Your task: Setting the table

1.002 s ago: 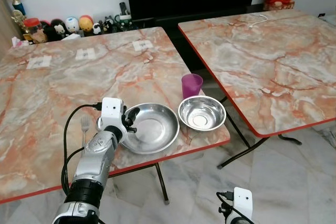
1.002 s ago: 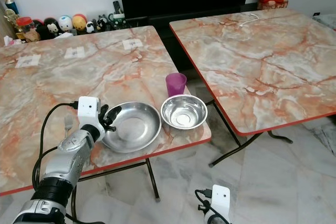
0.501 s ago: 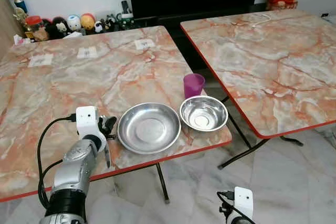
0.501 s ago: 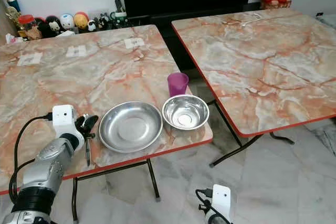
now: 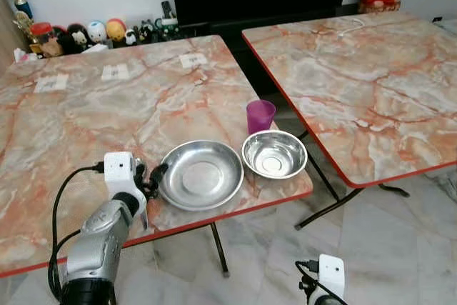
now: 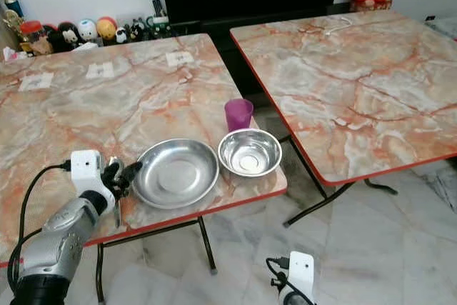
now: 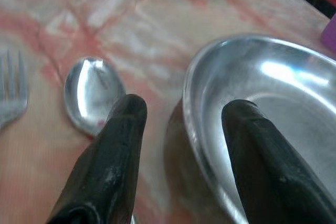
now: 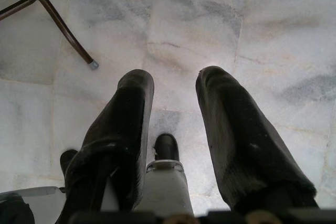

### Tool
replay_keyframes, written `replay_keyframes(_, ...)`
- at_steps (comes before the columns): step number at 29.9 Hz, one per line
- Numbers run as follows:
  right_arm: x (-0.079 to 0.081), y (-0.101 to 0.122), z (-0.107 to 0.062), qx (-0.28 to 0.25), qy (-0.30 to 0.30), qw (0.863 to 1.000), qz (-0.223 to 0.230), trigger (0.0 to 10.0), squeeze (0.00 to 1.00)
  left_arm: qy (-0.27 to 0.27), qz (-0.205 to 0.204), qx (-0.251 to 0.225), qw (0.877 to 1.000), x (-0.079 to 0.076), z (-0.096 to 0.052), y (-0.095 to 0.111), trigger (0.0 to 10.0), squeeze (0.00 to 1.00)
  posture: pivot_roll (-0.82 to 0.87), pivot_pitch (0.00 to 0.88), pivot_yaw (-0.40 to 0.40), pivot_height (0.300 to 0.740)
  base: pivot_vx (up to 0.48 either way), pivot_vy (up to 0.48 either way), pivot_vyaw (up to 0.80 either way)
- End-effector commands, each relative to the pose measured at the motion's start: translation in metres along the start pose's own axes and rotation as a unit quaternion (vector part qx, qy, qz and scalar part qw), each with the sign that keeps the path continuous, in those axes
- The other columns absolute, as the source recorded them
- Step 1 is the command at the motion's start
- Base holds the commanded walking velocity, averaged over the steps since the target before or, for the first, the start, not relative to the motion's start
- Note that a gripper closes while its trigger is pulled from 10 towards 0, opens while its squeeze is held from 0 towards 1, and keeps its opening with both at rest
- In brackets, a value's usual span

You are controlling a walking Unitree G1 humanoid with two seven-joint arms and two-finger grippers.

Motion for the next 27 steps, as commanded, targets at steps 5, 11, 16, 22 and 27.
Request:
replay_keyframes(5, 0.001, 0.001, 0.0, 0.001, -0.002, 1.0, 0.0, 10.0, 0.0, -0.002, -0.009, 0.013, 1.0, -0.003, -0.002, -0.002, 10.0, 0.0, -0.02, 0.0, 0.006, 0.74, 0.0, 0.0, 0.0)
replay_keyframes(11, 0.001, 0.001, 0.0, 0.0, -0.002, 1.0, 0.0, 10.0, 0.0, -0.01, -0.007, 0.027, 1.0, -0.009, -0.002, -0.005, 10.0, 0.0, -0.02, 0.0, 0.008, 0.74, 0.0, 0.0, 0.0)
replay_keyframes(16, 0.002, 0.002, 0.0, 0.0, -0.001, 1.0, 0.001, 10.0, 0.0, -0.014, -0.007, 0.033, 0.999, -0.013, -0.001, -0.005, 10.0, 0.0, -0.02, 0.0, 0.011, 0.74, 0.0, 0.0, 0.0)
replay_keyframes(22, 0.002, 0.002, 0.0, 0.0, -0.001, 1.0, 0.002, 10.0, 0.0, -0.005, 0.009, 0.044, 0.999, -0.017, 0.002, -0.004, 10.0, 0.0, -0.02, 0.0, 0.013, 0.74, 0.0, 0.0, 0.0)
replay_keyframes(27, 0.003, 0.002, 0.0, 0.0, 0.0, 1.0, 0.002, 10.0, 0.0, -0.003, 0.005, 0.045, 0.999, -0.018, 0.003, -0.004, 10.0, 0.0, -0.02, 0.0, 0.013, 0.74, 0.0, 0.0, 0.0)
Point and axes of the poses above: a point about 5 cm out from each wrist's last joint towards the gripper, its own z axis pointing out of the wrist towards the gripper, its own y axis along the axis of the wrist's last joint, x = y × z, the point moved 4 cm from there along z, pointing out of the wrist towards the gripper, and after that the axes turned 4 degrees about -z, right-handed, at the moved point
